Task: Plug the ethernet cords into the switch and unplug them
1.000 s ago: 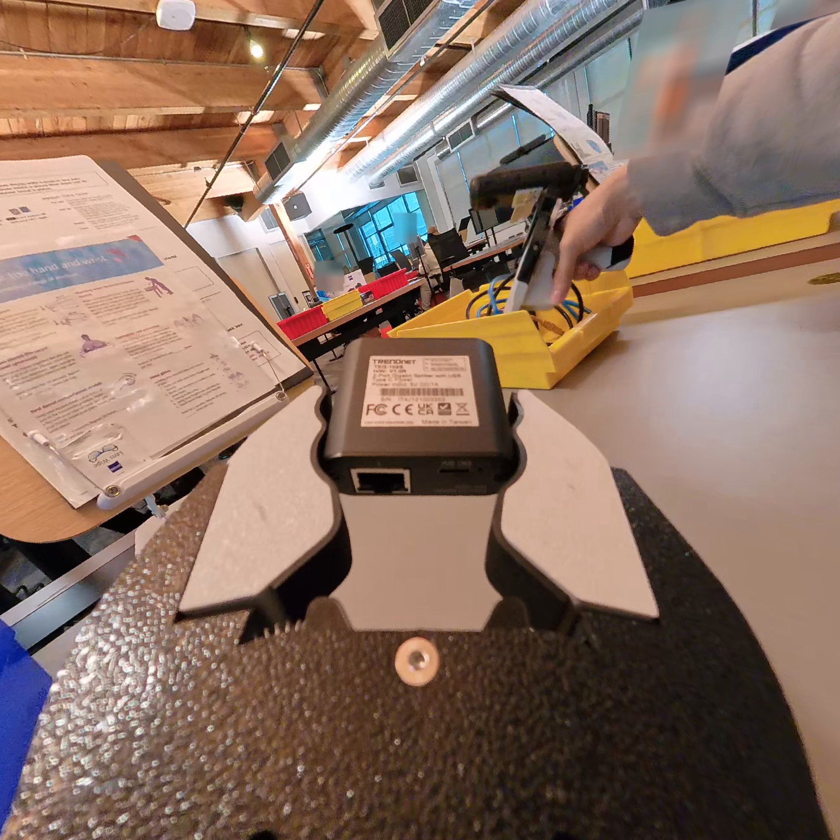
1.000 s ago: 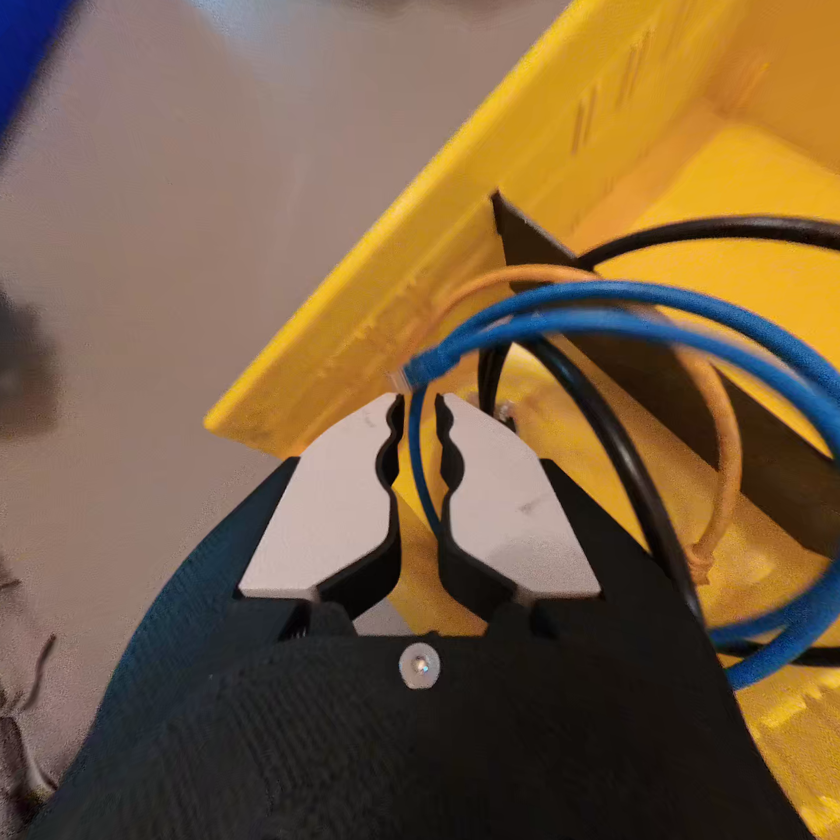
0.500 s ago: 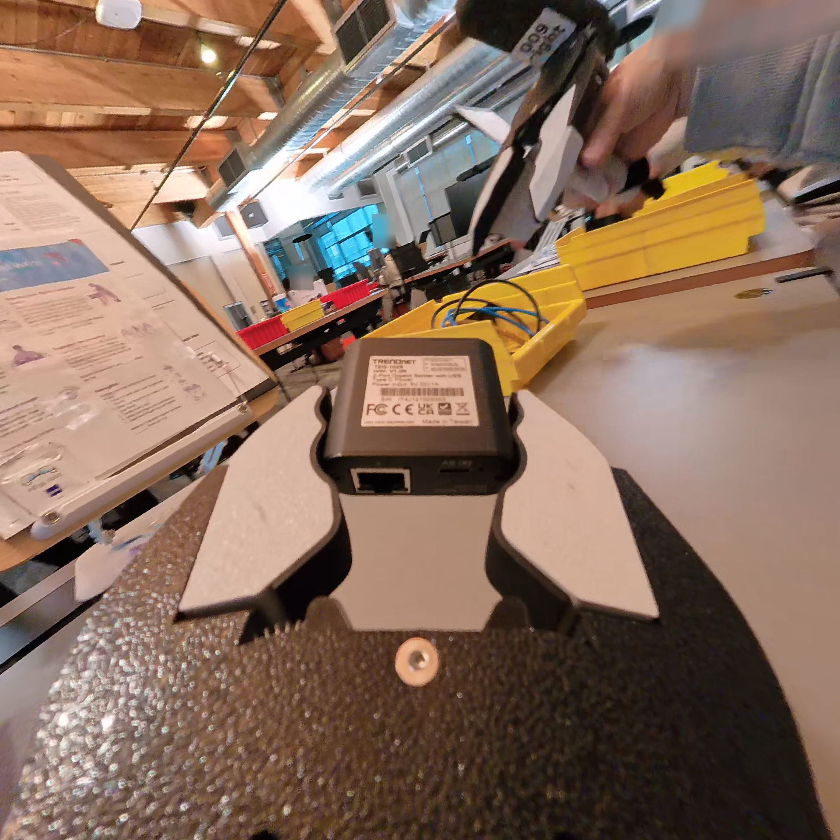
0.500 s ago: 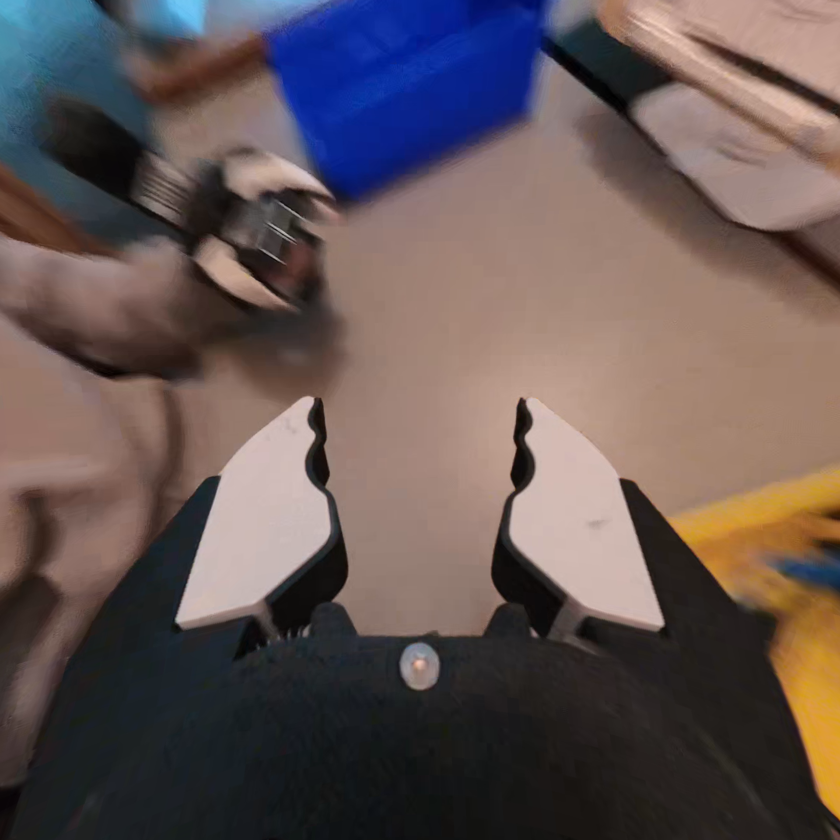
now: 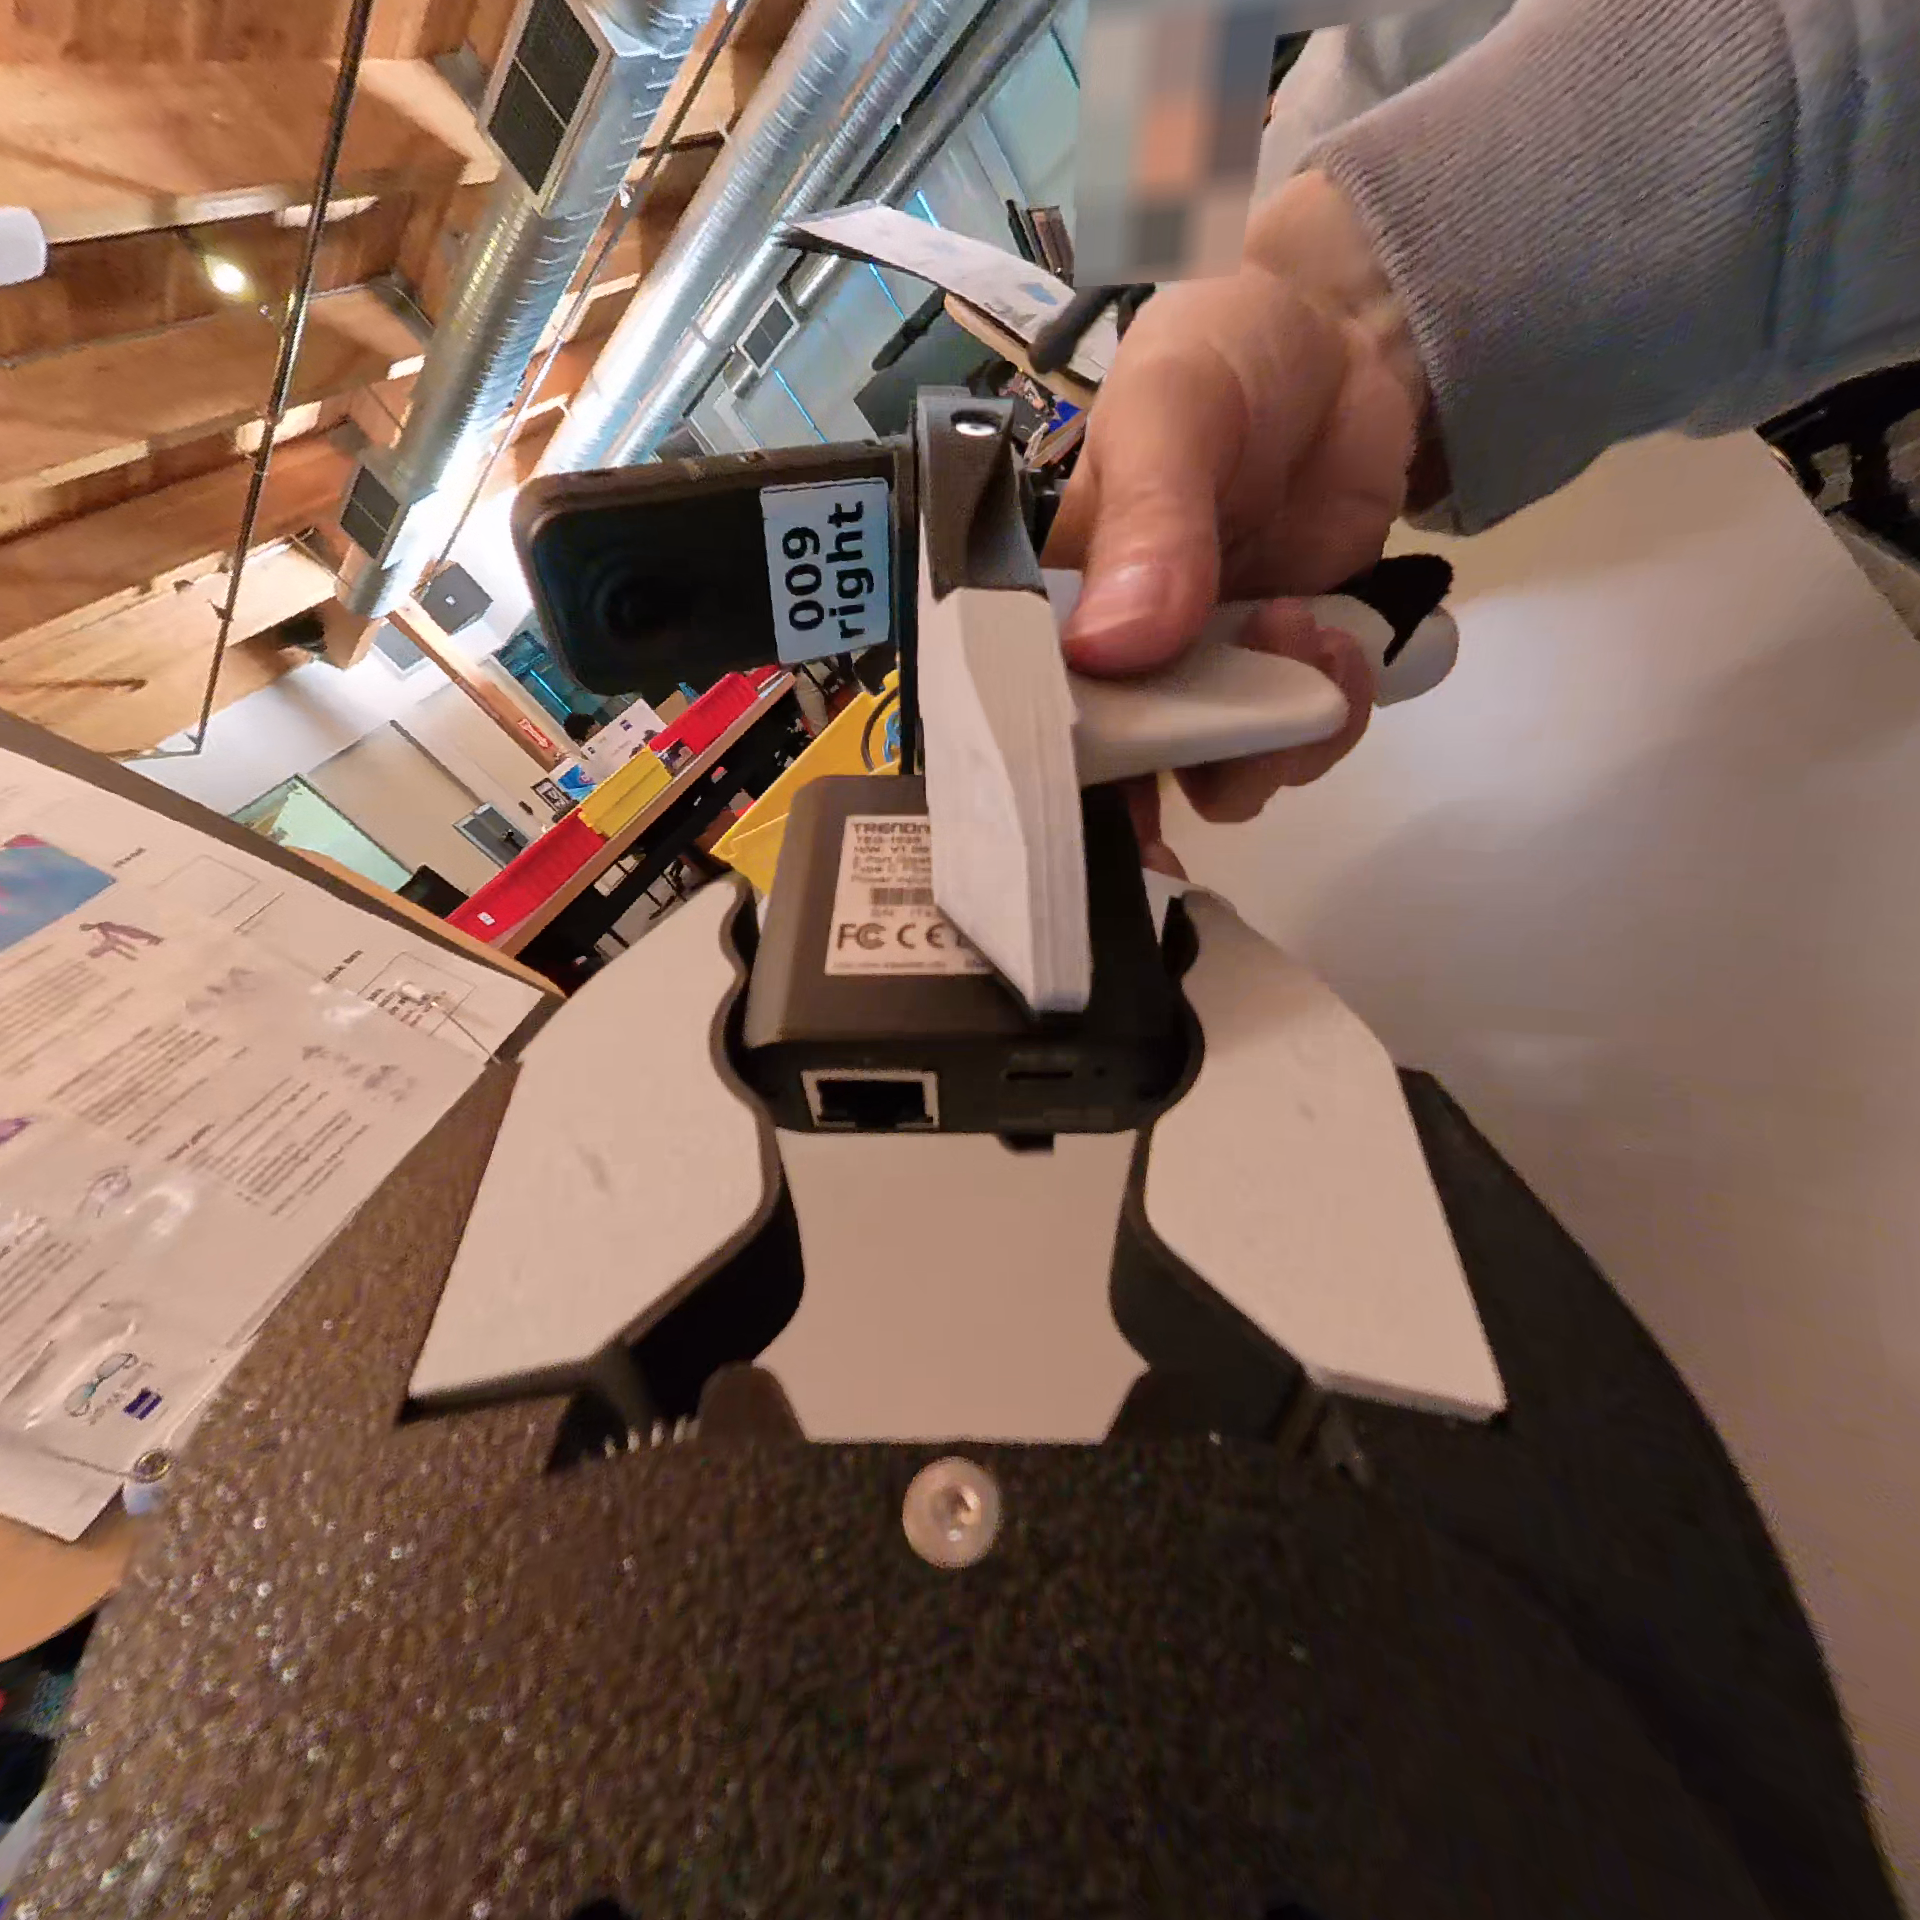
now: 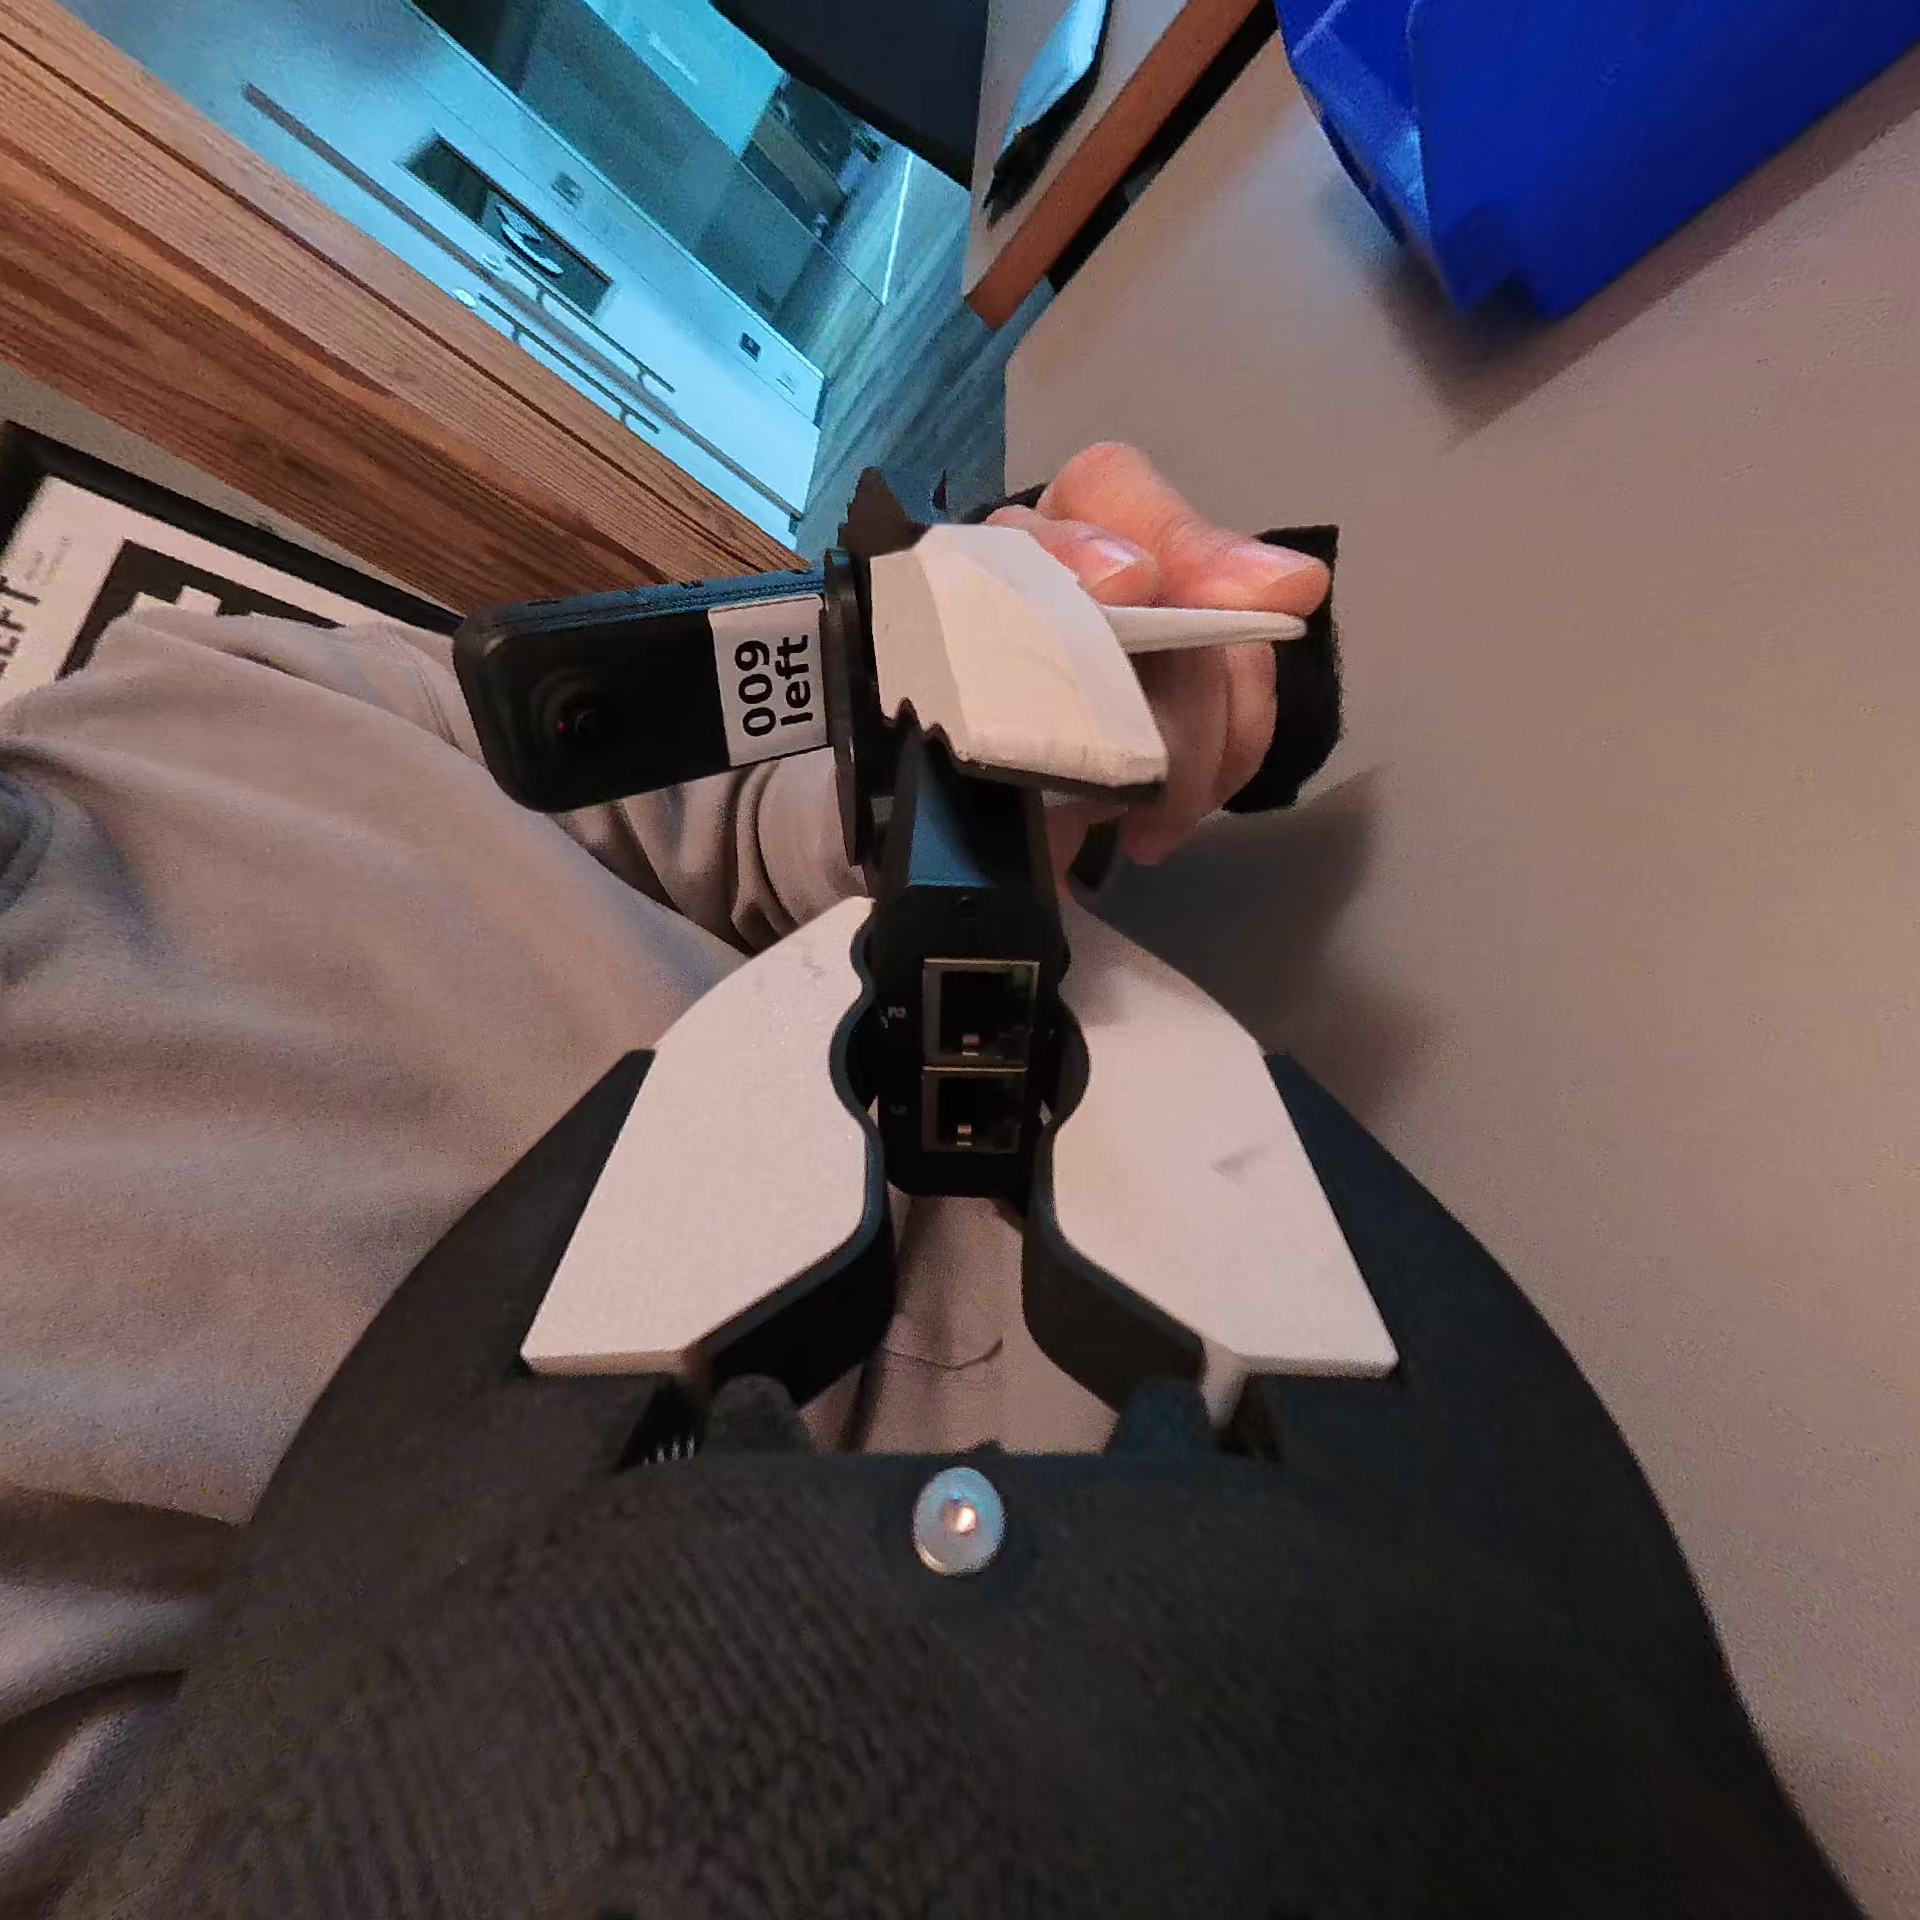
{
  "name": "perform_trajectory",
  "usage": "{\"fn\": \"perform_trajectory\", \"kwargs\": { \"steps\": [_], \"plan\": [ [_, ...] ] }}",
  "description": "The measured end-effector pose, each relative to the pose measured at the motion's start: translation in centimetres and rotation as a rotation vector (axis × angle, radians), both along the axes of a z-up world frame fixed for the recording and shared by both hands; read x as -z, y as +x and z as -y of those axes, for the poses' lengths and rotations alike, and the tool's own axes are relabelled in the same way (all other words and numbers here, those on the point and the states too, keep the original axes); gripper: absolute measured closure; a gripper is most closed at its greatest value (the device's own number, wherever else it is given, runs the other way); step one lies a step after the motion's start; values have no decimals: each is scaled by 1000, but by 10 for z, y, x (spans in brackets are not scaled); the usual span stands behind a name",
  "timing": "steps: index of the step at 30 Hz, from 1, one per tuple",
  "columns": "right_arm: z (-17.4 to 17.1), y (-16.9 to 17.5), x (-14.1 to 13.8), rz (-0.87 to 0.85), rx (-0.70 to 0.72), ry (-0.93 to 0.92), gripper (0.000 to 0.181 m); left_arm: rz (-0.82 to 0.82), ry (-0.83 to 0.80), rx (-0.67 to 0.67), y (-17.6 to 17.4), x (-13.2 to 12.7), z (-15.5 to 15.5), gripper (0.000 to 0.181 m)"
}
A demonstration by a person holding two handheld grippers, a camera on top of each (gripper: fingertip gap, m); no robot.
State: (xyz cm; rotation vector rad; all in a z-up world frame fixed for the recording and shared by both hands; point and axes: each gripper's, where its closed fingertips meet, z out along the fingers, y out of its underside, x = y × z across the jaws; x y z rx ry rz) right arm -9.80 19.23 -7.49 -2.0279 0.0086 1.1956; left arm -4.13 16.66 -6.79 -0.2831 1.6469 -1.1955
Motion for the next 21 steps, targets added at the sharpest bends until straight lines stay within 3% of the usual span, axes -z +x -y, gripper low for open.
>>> {"fn": "perform_trajectory", "kwargs": {
  "steps": [6,8,11,14,16,21],
  "plan": [
    [7,9,4,145,-30,-28,156,36,25,-15,1,6,6,108],
    [9,37,-3,233,56,-36,156,34,-27,-15,1,2,4,108],
    [21,114,-19,484,232,-60,156,5,-148,-7,2,-5,-8,108],
    [52,233,-28,904,462,-235,156,6,-187,-50,5,-7,-26,116],
    [78,302,-33,1127,536,-386,156,7,-178,-93,9,-4,-35,122],
    [102,409,-21,1355,644,-649,156,-25,-181,-115,15,6,-40,124]
  ]
}}
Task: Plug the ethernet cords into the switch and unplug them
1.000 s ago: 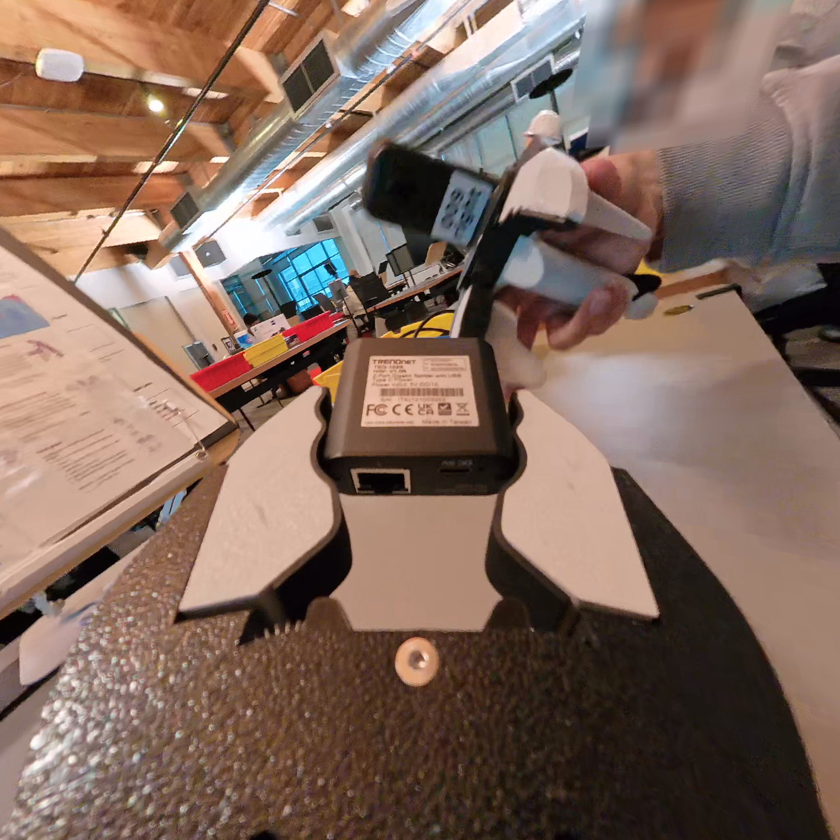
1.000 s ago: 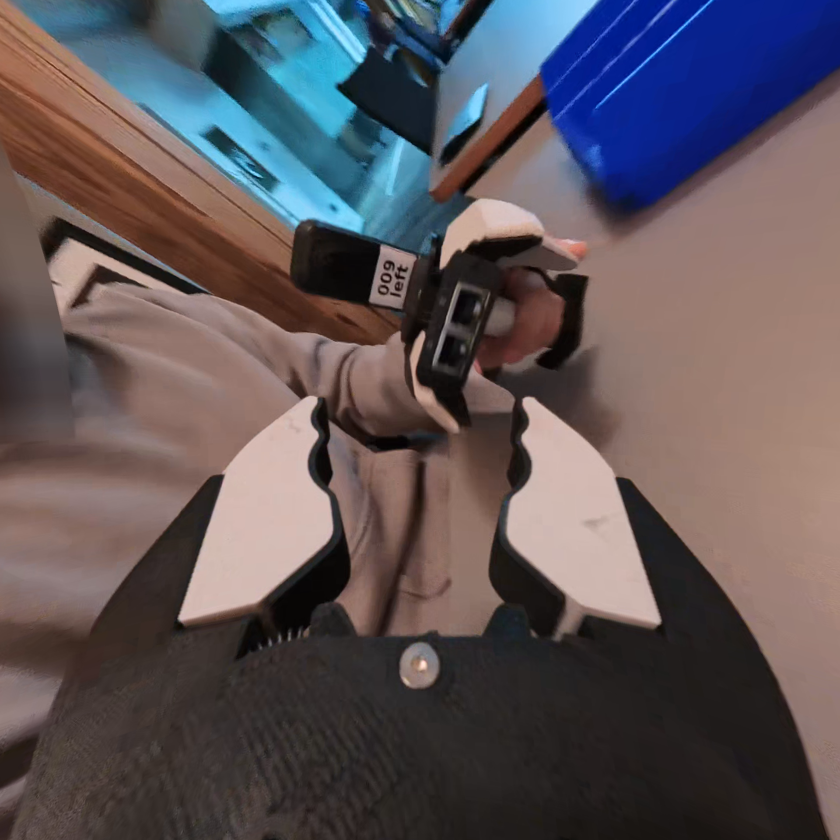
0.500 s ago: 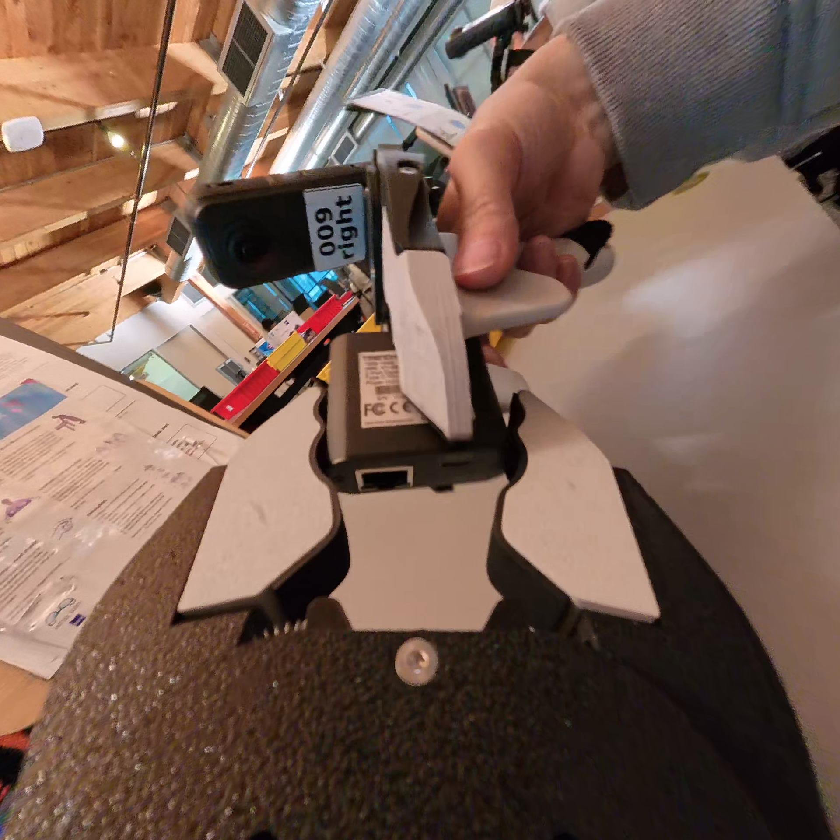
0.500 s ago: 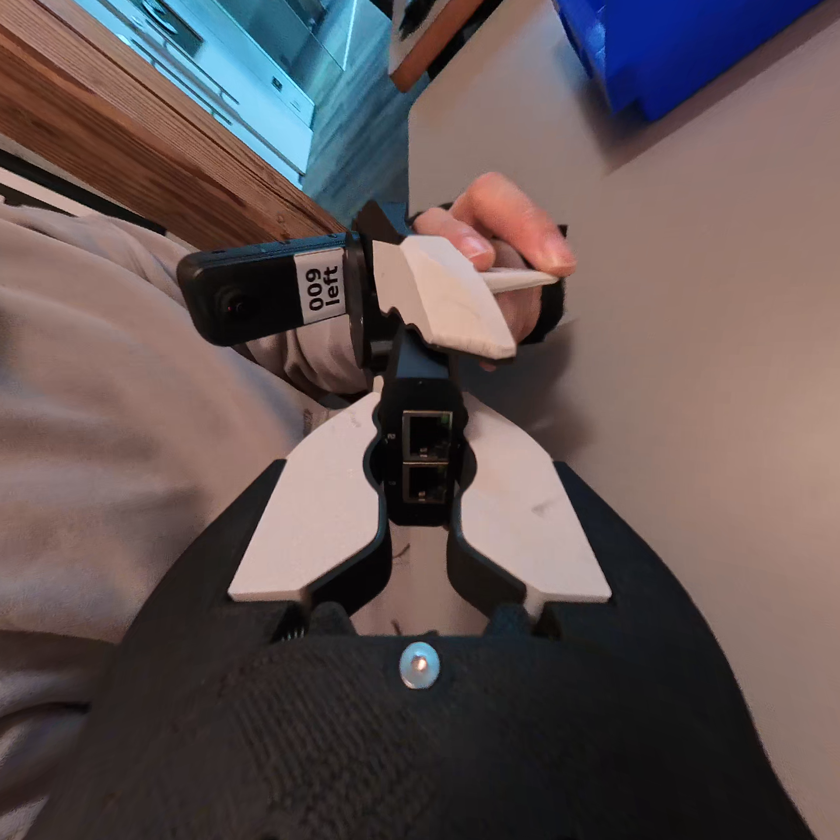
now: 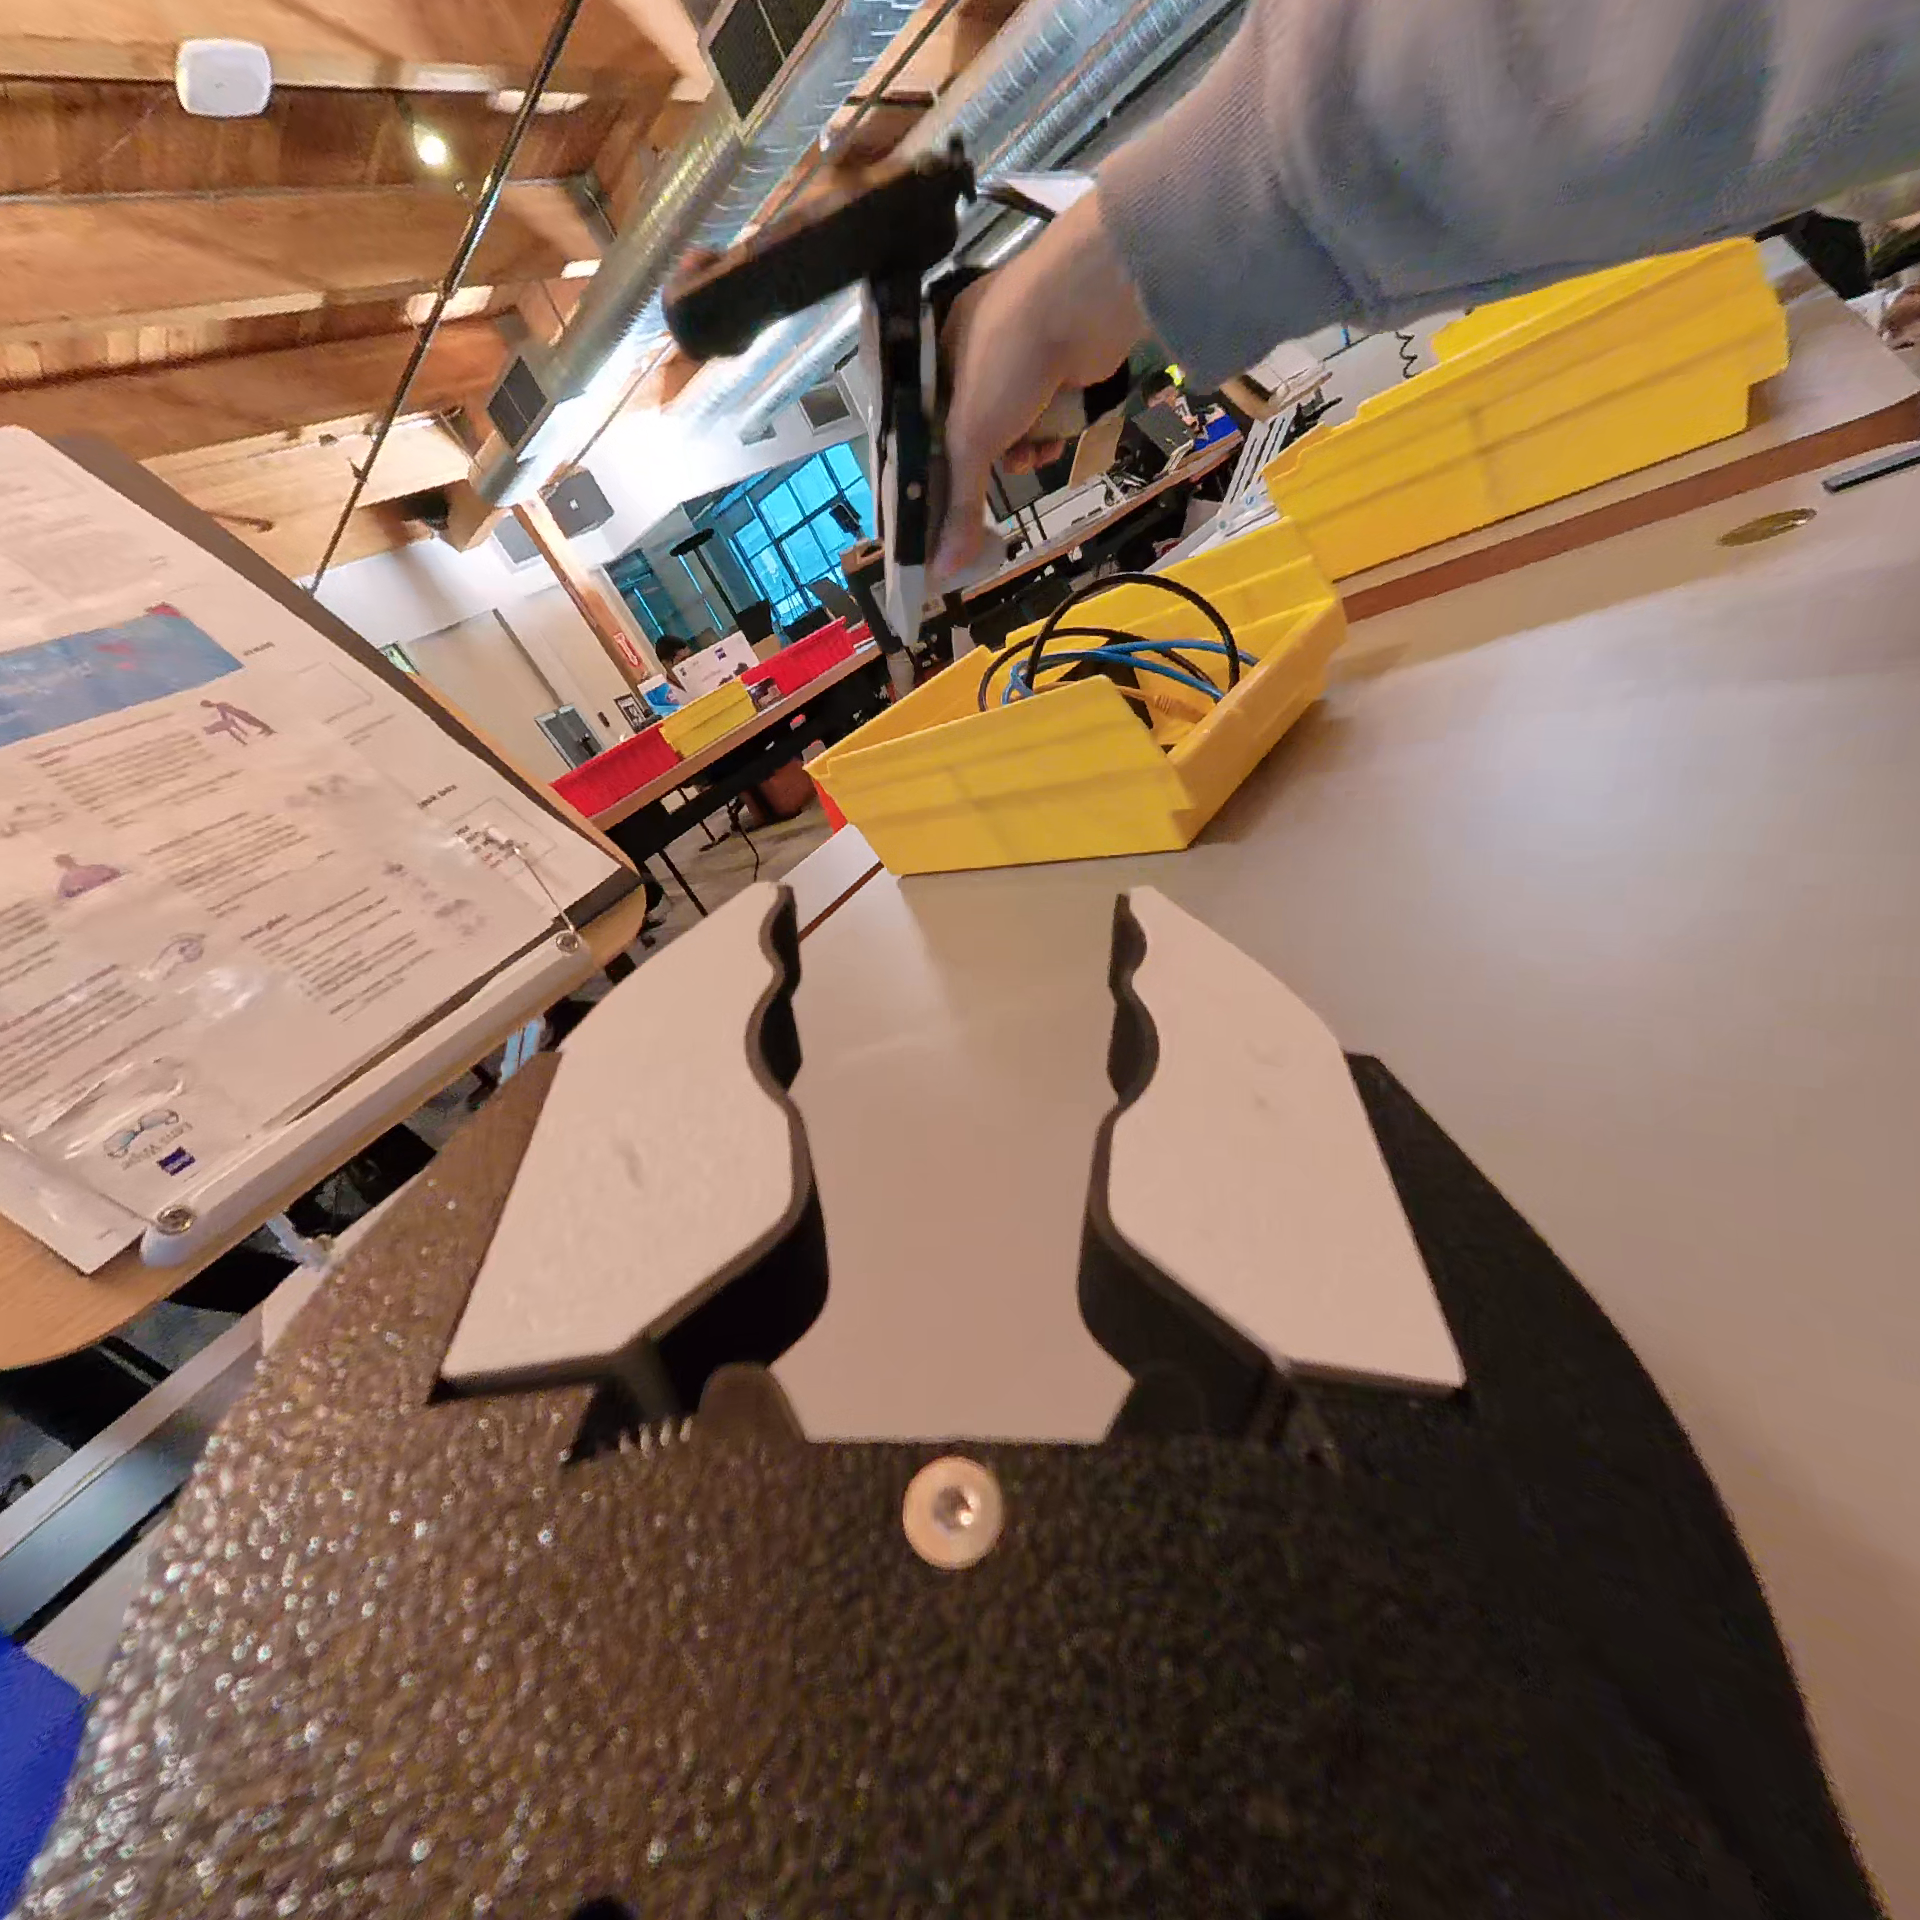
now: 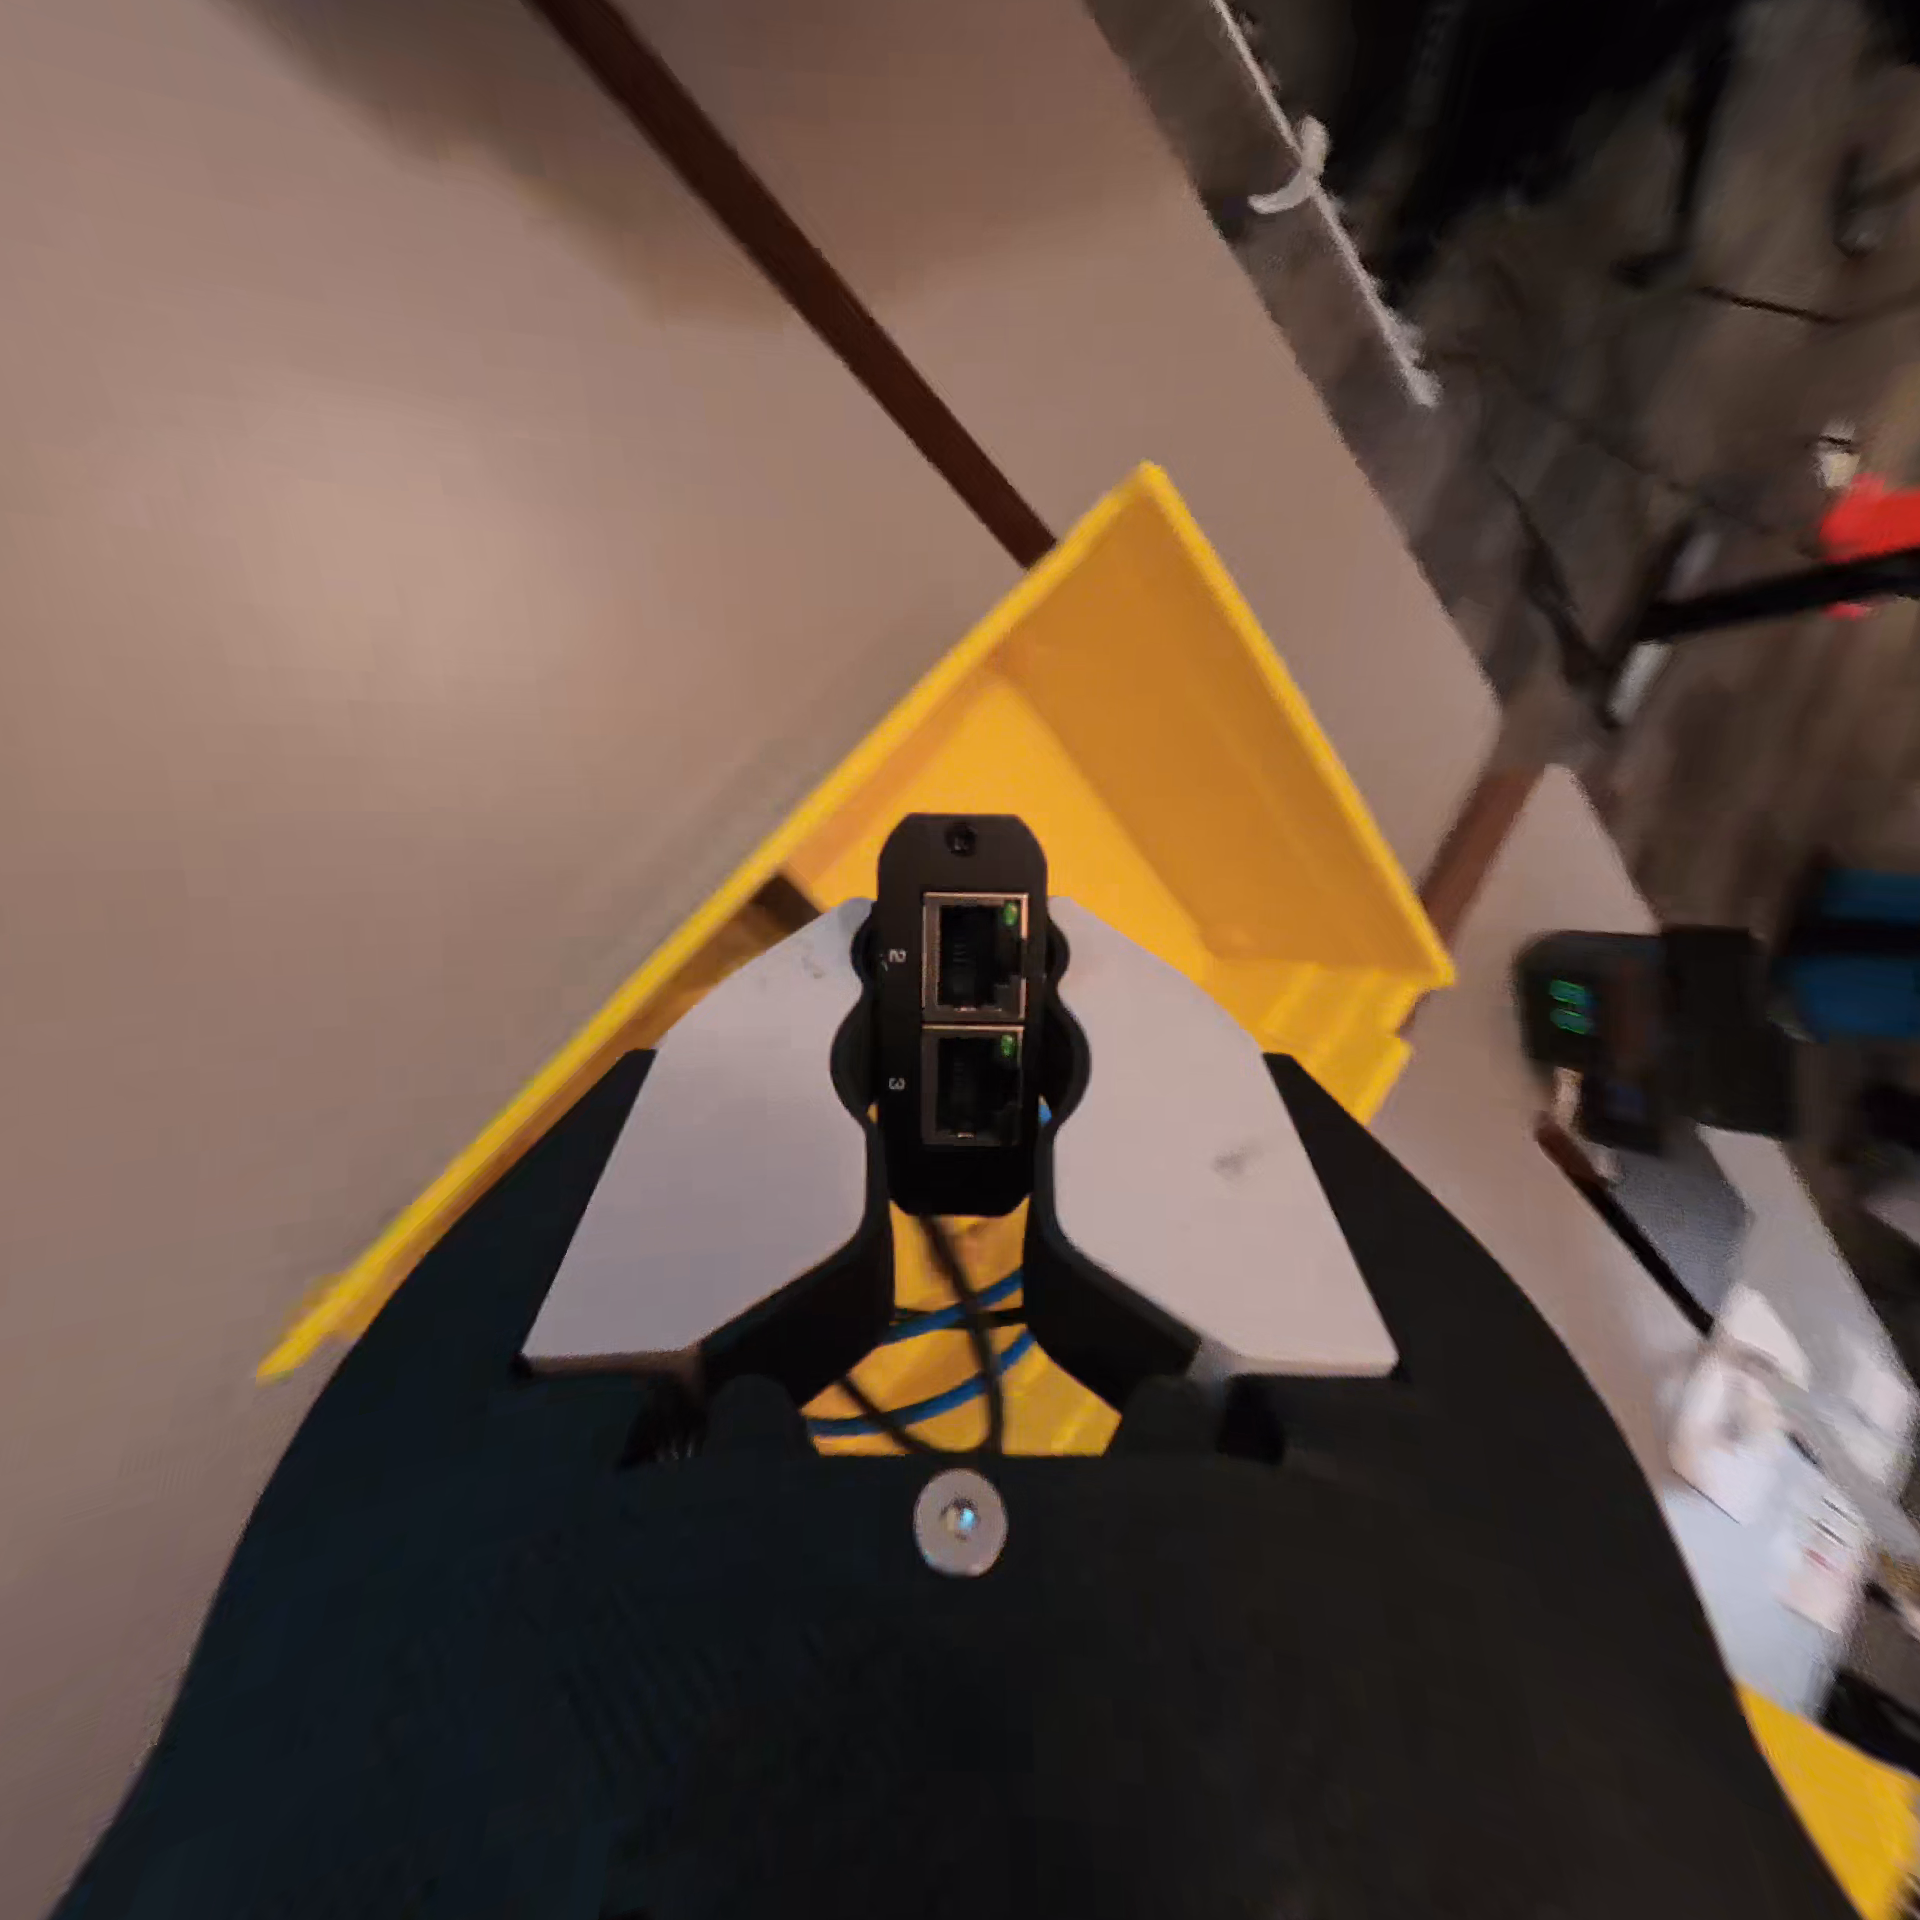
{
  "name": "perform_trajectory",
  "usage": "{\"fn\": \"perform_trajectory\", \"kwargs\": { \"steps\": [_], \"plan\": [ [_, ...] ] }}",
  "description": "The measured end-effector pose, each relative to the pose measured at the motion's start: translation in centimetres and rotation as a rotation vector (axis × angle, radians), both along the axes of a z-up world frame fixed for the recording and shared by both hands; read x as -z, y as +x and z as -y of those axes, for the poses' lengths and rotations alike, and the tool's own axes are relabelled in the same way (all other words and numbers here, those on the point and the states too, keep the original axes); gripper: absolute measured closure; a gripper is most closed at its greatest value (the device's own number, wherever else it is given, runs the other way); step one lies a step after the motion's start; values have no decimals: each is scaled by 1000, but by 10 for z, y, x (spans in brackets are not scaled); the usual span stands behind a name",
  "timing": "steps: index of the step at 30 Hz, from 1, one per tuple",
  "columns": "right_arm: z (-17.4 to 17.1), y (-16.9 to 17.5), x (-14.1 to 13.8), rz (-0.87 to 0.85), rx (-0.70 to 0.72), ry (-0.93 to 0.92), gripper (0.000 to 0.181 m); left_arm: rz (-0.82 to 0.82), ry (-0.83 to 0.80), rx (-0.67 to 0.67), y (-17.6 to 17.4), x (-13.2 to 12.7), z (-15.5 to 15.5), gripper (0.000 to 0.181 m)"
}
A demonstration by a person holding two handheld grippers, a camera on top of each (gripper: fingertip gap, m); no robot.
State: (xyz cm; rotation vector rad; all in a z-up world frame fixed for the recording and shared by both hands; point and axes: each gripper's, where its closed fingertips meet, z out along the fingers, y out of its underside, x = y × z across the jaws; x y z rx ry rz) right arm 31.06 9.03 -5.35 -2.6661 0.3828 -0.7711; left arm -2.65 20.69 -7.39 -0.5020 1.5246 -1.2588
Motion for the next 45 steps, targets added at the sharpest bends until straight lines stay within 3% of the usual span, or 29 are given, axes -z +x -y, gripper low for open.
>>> {"fn": "perform_trajectory", "kwargs": {
  "steps": [3,6,8,12,14,17,20,24,28,31,34,39,43,45],
  "plan": [
    [1,33,23,21,45,-64,156,-14,6,-8,2,4,-1,126],
    [-6,43,43,-2,91,-1,153,-30,11,-18,4,8,-3,127],
    [-11,43,46,-7,109,89,135,-40,1,-19,5,10,-5,127],
    [9,39,32,41,131,109,125,-53,-11,-15,6,13,-5,127],
    [19,20,18,49,128,182,119,-64,-4,-21,8,15,-5,127],
    [38,-37,7,-24,114,414,110,-88,14,-30,10,19,-4,128],
    [63,-102,14,-84,106,644,100,-149,7,-41,14,25,-2,128],
    [109,-149,46,-17,126,678,87,-290,-47,-107,22,36,-1,128],
    [136,-147,56,37,188,657,82,-416,-180,-185,30,48,12,122],
    [155,-143,56,49,229,637,79,-484,-192,-209,41,55,38,118],
    [158,-144,55,0,245,722,81,-544,-120,-162,65,50,71,114],
    [163,-138,56,33,238,700,84,-585,-70,-198,118,28,90,104],
    [174,-135,62,61,251,636,84,-675,-216,-244,150,24,92,100],
    [181,-131,62,66,275,629,86,-714,-300,-215,169,22,108,99]
  ]
}}
